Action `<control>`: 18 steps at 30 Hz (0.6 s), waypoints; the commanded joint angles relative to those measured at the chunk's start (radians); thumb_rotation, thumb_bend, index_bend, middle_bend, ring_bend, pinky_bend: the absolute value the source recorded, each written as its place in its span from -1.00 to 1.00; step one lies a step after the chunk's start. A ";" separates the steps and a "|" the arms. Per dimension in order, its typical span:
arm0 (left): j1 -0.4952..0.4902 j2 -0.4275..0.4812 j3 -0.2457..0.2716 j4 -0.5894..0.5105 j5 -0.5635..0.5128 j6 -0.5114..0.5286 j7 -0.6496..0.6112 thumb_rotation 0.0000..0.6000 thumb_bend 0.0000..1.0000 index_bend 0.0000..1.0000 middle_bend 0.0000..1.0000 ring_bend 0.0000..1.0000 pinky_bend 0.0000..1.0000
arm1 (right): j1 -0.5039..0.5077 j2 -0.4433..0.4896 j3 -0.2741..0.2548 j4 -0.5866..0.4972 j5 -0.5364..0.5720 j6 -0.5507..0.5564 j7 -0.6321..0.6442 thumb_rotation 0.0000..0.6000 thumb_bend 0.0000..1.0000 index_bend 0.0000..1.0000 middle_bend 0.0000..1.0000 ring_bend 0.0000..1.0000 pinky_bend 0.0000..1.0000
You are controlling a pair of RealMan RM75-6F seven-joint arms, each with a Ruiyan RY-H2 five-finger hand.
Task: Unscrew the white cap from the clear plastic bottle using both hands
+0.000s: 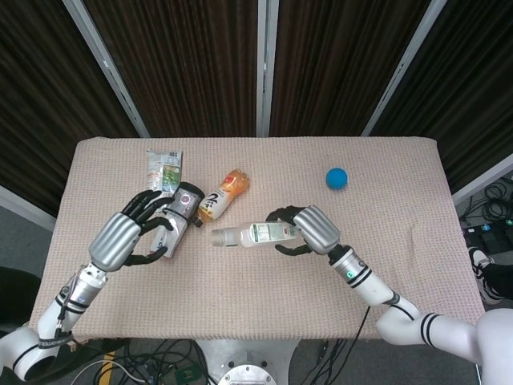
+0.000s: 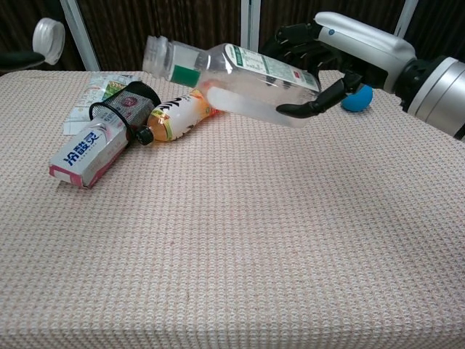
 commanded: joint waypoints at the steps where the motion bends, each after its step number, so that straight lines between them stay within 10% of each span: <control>1: 0.012 -0.016 0.027 0.036 -0.058 -0.075 0.102 1.00 -0.38 -0.04 -0.75 -0.89 -0.82 | -0.014 0.054 -0.018 -0.019 0.011 -0.029 -0.043 1.00 -0.25 0.14 0.04 -0.14 0.24; 18: -0.022 -0.151 0.085 0.091 -0.146 -0.298 0.369 1.00 -0.53 -0.32 -0.75 -0.89 -0.85 | -0.011 0.060 -0.038 0.002 0.050 -0.130 -0.141 1.00 -0.25 0.14 0.04 -0.14 0.24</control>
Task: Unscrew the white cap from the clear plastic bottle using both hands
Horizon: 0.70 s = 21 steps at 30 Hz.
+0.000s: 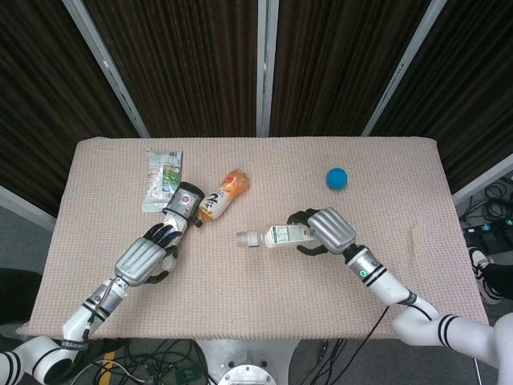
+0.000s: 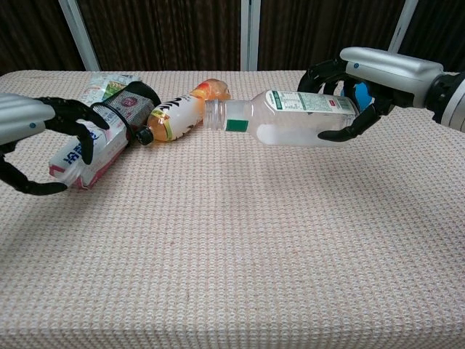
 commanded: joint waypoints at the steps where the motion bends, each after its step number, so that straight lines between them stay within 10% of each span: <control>1: -0.003 -0.012 0.001 0.008 -0.004 -0.003 0.000 1.00 -0.57 -0.37 -0.75 -0.89 -0.85 | 0.008 -0.015 -0.001 0.013 0.002 -0.016 -0.021 1.00 -0.25 0.14 0.04 -0.14 0.24; 7: 0.018 0.019 -0.014 -0.027 0.002 0.054 -0.032 1.00 -0.69 -0.62 -0.79 -0.89 -0.85 | 0.020 -0.051 0.001 0.033 0.011 -0.044 -0.091 1.00 -0.25 0.05 -0.05 -0.20 0.11; 11: 0.037 0.064 -0.031 -0.061 0.017 0.113 -0.079 1.00 -0.72 -0.63 -0.79 -0.89 -0.85 | 0.025 -0.067 0.005 0.031 0.040 -0.078 -0.142 1.00 -0.27 -0.39 -0.27 -0.48 -0.25; 15: 0.061 0.108 -0.061 -0.086 0.005 0.176 -0.118 1.00 -0.74 -0.63 -0.79 -0.89 -0.85 | 0.024 -0.068 0.008 0.013 0.075 -0.111 -0.198 1.00 -0.49 -0.93 -0.70 -0.92 -0.70; 21: 0.109 0.155 -0.079 -0.087 -0.025 0.241 -0.190 1.00 -0.75 -0.62 -0.79 -0.89 -0.85 | -0.013 -0.023 0.011 -0.053 0.098 -0.075 -0.215 1.00 -0.85 -1.00 -0.98 -1.00 -0.96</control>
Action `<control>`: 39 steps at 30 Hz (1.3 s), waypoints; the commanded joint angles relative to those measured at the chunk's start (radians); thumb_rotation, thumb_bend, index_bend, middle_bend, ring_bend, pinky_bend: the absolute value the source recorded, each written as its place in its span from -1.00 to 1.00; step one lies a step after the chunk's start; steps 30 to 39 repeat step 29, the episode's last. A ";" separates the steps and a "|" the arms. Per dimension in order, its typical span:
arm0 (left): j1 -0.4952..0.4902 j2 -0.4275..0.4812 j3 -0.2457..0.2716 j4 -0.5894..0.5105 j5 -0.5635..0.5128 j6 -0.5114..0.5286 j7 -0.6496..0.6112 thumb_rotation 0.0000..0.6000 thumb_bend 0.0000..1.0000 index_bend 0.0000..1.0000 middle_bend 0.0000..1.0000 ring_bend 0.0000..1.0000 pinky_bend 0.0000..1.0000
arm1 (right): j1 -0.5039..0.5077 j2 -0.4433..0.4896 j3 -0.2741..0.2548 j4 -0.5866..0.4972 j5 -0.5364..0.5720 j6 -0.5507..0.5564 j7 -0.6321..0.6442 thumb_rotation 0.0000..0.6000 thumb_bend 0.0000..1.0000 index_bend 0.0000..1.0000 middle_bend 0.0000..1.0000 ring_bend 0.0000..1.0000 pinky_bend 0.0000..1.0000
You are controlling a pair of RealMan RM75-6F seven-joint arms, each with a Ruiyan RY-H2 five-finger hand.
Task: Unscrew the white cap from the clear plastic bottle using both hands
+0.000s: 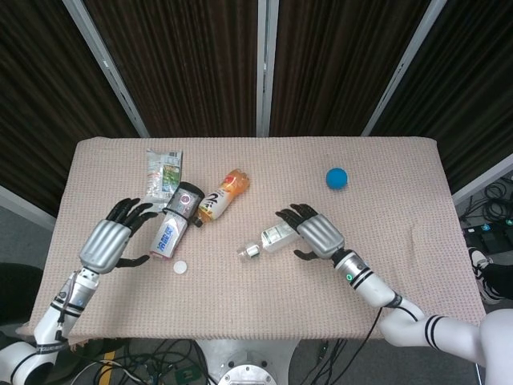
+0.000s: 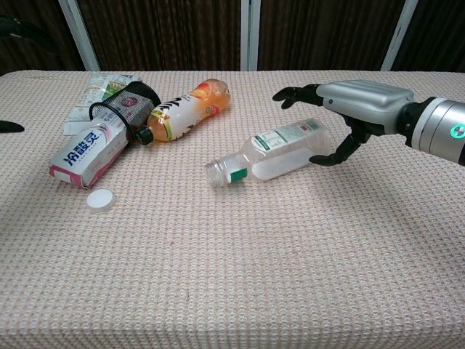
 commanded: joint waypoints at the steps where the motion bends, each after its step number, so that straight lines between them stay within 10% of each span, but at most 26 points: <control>1: 0.037 0.033 -0.006 0.001 -0.014 0.038 -0.035 1.00 -0.75 -0.61 -0.79 -0.89 -0.85 | -0.034 0.050 0.000 -0.051 0.002 0.045 0.002 1.00 -0.88 -1.00 -0.98 -1.00 -0.96; 22: 0.343 0.033 0.060 0.090 -0.090 0.309 -0.026 1.00 -0.75 -0.50 -0.71 -0.89 -0.86 | -0.512 0.417 -0.099 -0.201 -0.028 0.592 0.121 1.00 -0.75 -1.00 -0.79 -0.98 -0.83; 39: 0.375 0.038 0.060 0.036 -0.075 0.330 0.013 1.00 -0.75 -0.50 -0.71 -0.89 -0.86 | -0.575 0.421 -0.107 -0.227 -0.040 0.628 0.094 1.00 -0.75 -1.00 -0.79 -1.00 -0.85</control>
